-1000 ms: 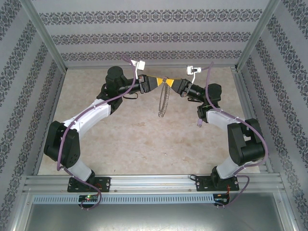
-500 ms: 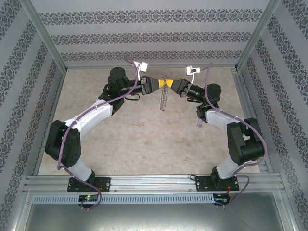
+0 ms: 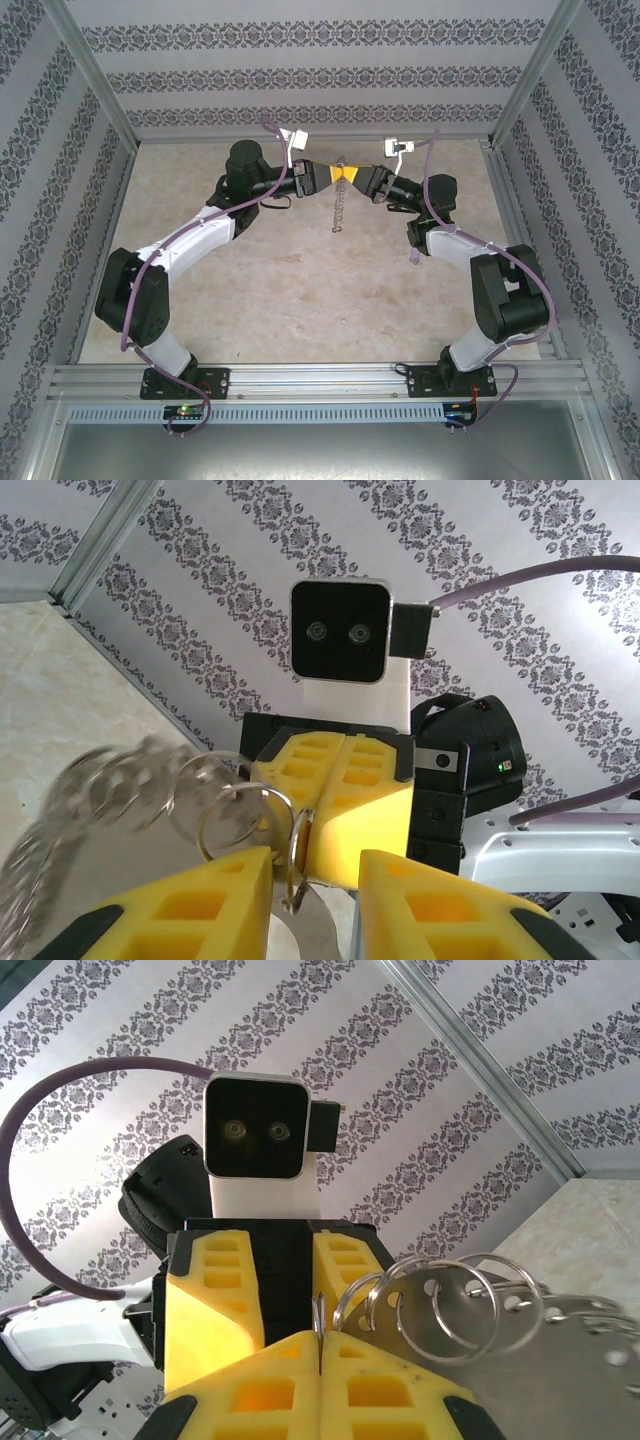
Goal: Put the keys on the keyring
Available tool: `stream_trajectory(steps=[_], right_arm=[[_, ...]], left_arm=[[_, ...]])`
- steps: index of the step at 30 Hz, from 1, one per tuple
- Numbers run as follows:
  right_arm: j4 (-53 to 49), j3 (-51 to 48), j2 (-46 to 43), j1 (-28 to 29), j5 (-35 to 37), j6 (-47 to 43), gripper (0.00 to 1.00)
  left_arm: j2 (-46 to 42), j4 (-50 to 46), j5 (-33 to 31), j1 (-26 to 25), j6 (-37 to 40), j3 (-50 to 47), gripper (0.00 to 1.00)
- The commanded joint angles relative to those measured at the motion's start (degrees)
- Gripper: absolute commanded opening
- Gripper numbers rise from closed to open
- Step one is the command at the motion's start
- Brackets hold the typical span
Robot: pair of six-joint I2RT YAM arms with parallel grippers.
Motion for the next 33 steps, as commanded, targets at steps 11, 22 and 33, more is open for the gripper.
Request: stream_trajectory(steps=[11, 22, 33], right_arm=[[3.49, 2.05, 0.53, 0.47, -0.64, -0.27, 0.0], [3.07, 2.07, 0.61, 0.41, -0.38, -0.23, 0.0], [-2.45, -3.24, -3.95, -6.59, 4.75, 1.73, 0.52]], left_arm=[[-0.08, 3.02, 0.5, -0.92, 0.02, 0.61, 0.13], [-0.15, 3.77, 0.23, -0.95, -0.04, 0.1, 0.0], [-0.96, 4.74, -0.37, -0.85, 2.21, -2.11, 0.0]])
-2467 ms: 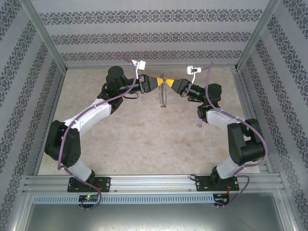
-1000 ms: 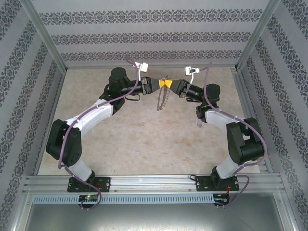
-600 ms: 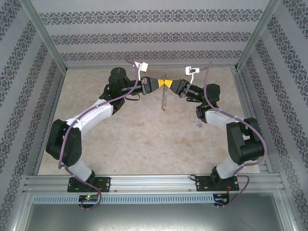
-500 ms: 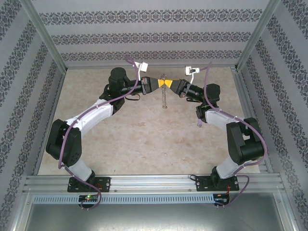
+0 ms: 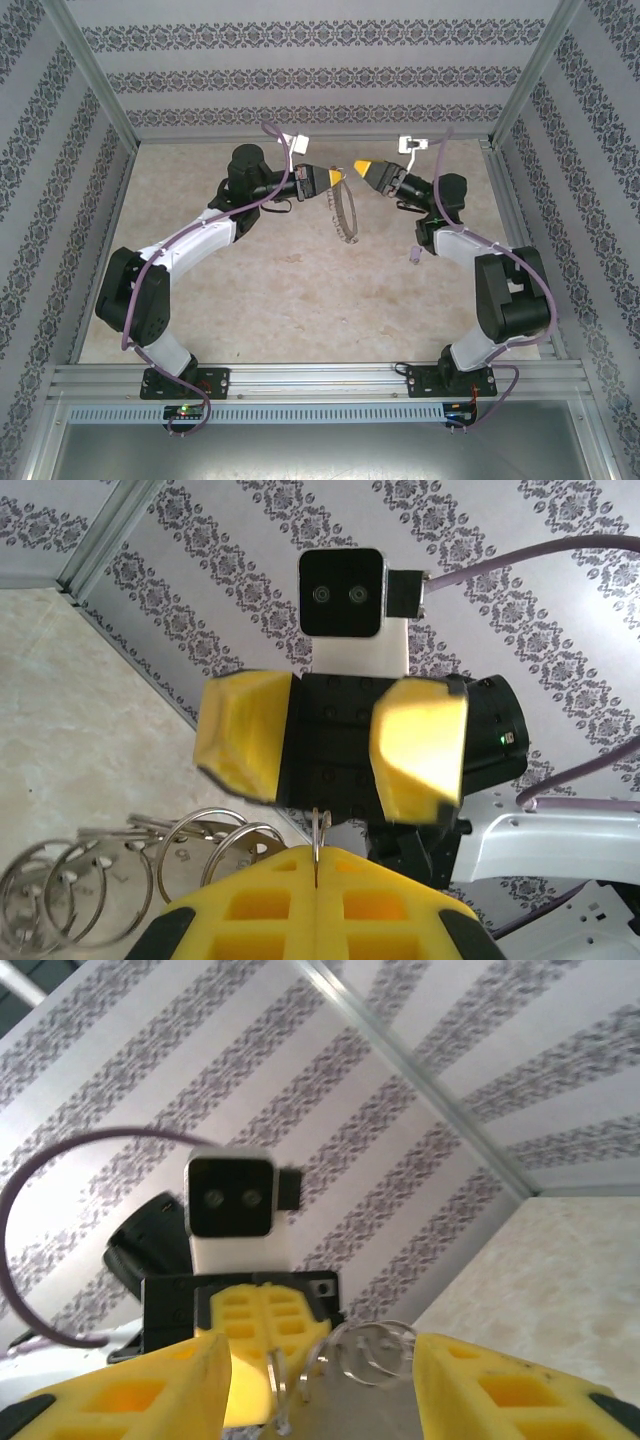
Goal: Put the keys on the keyring
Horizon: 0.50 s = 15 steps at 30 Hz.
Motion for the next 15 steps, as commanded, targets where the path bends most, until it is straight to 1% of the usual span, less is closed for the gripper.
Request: stream_trajectory(steps=[1, 4, 10, 12, 15], right_arm=[[-2.83, -2.74, -3.74, -2.65, 3.2, -0.32, 0.52], [-11.7, -5.79, -5.9, -4.78, 6.01, -3.28, 0.52], [-35.18, -9.93, -8.83, -7.55, 13.87, -11.49, 0.52], [-44.87, -9.86, -9.56, -7.94, 17.43, -14.46, 0.51], [-62.81, -7.87, -11.33, -7.25, 27.0, -21.47, 0.5]], left_arm=[[-1.12, 3.89, 0.24, -0.49, 2.2, -0.38, 0.0], [-1.36, 3.97, 0.19, -0.42, 2.58, -1.15, 0.0], [-2.22, 4.19, -0.54, -0.4, 3.59, -2.55, 0.0], [-2.35, 4.28, -0.49, -0.38, 3.79, -2.84, 0.0], [-2.92, 4.65, -0.5, -0.33, 4.0, -3.57, 0.0]])
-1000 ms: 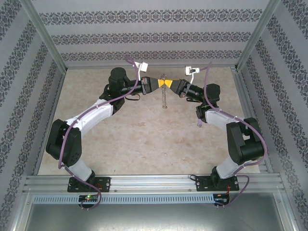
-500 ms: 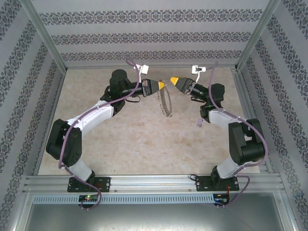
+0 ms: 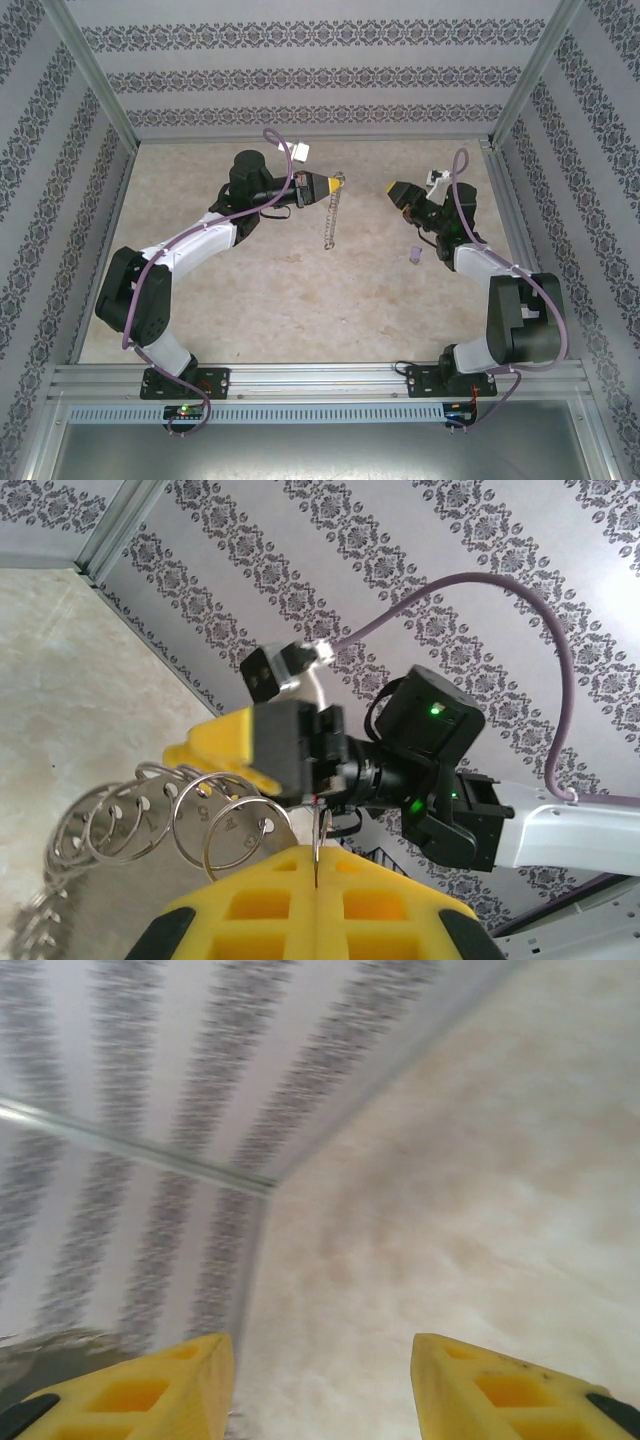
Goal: Put the keys on the keyring
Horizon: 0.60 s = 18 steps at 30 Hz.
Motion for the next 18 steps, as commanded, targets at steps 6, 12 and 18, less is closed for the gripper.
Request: stream_trajectory(steps=[6, 12, 18], right_arm=[[-34.52, -0.72, -3.52, 1.18, 23.65, -10.37, 0.45], [-37.7, -3.95, -3.35, 2.63, 28.81, -9.56, 0.39], [-41.11, -4.24, -4.16, 3.82, 35.38, -10.37, 0.37]], left_arm=[[-3.48, 5.63, -0.2, -0.37, 1.48, -2.01, 0.0], [-4.07, 5.89, -0.03, -0.41, 1.33, -2.6, 0.0], [-4.3, 5.68, 0.41, -0.41, 1.34, -2.31, 0.0]])
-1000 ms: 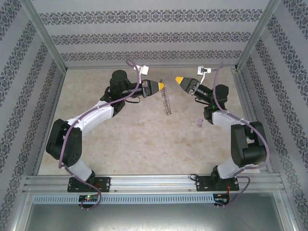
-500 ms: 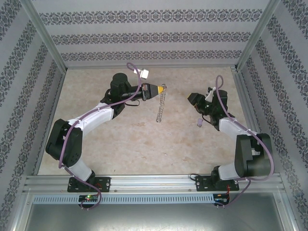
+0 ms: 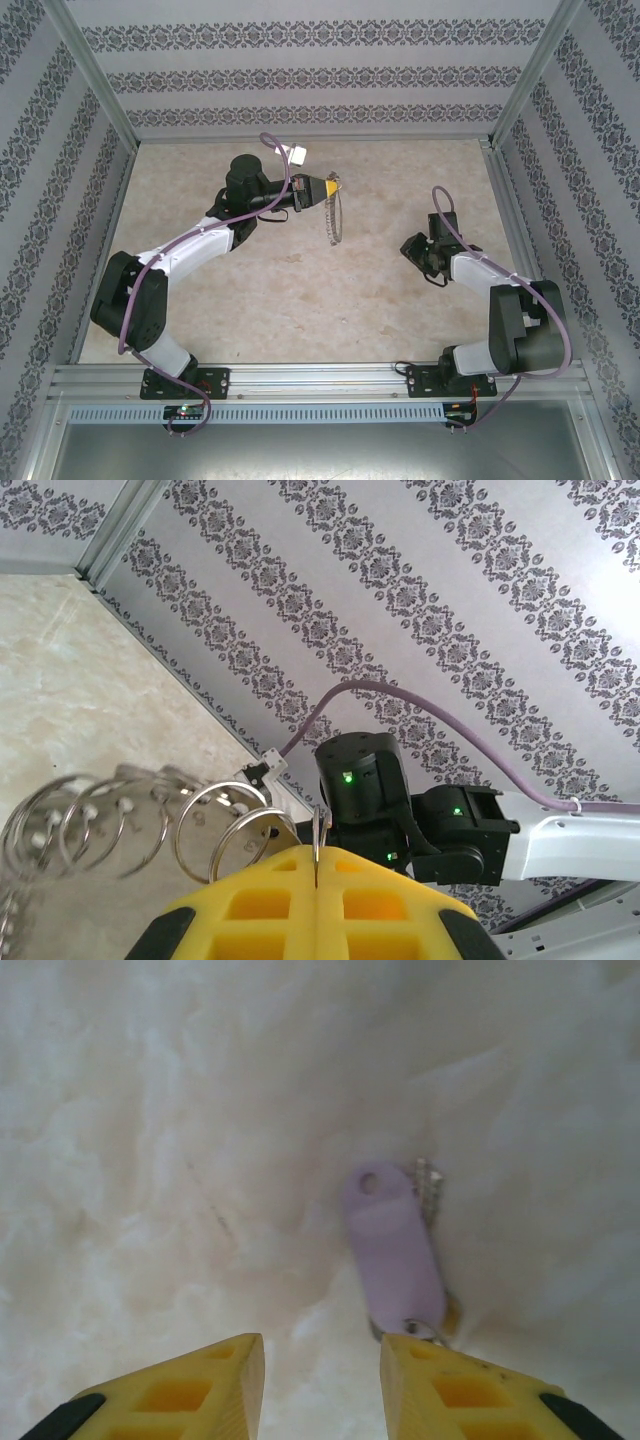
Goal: Put the keys on the keyring
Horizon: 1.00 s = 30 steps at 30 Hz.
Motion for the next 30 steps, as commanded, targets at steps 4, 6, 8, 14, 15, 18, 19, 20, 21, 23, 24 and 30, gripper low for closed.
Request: stream_trajectory(steps=[4, 6, 8, 14, 15, 18, 19, 20, 21, 23, 24, 30], right_arm=[[-3.32, -1.1, -3.19, 0.83, 6.42, -1.83, 0.37], [-3.98, -0.91, -3.39, 0.73, 6.66, -1.99, 0.37], [-4.37, -0.84, -3.02, 0.74, 6.83, -1.92, 0.37], [-4.22, -0.39, -0.16, 0.65, 7.43, -1.71, 0.35], [-3.9, -0.47, 0.18, 0.65, 7.49, -1.68, 0.35], [-2.83, -0.66, 1.3, 0.54, 7.37, -1.57, 0.32], [-2.63, -0.57, 1.61, 0.56, 7.23, -1.57, 0.32], [-2.16, -0.57, 1.97, 0.56, 7.05, -1.57, 0.3], [-1.87, -0.5, 2.33, 0.53, 6.78, -1.59, 0.29], [-1.57, -0.32, 2.8, 0.51, 6.56, -1.76, 0.27], [-1.42, -0.22, 2.92, 0.48, 6.48, -1.83, 0.27], [-1.14, -0.12, 3.31, 0.26, 6.3, -2.53, 0.22]], left_arm=[[-2.2, 3.98, 0.85, -0.41, 1.13, 0.35, 0.0], [-2.23, 4.06, 1.06, -0.4, 1.12, 0.43, 0.0], [-2.2, 3.91, 1.11, -0.4, 1.11, 0.56, 0.0], [-1.86, 4.02, 1.43, -0.42, 1.07, 0.92, 0.0], [-1.85, 4.04, 1.45, -0.39, 1.06, 0.96, 0.0], [-1.77, 4.07, 1.47, -0.41, 0.9, 1.18, 0.0], [-1.68, 4.07, 1.48, -0.45, 0.86, 1.14, 0.0], [-1.67, 4.07, 1.6, -0.35, 0.84, 1.29, 0.0], [-1.6, 4.07, 1.57, -0.44, 0.76, 1.32, 0.0], [-1.45, 4.0, 1.67, -0.43, 0.7, 1.45, 0.0], [-1.41, 4.05, 1.69, -0.35, 0.71, 1.49, 0.0], [-1.06, 4.4, 1.56, -0.42, 0.36, 1.58, 0.0]])
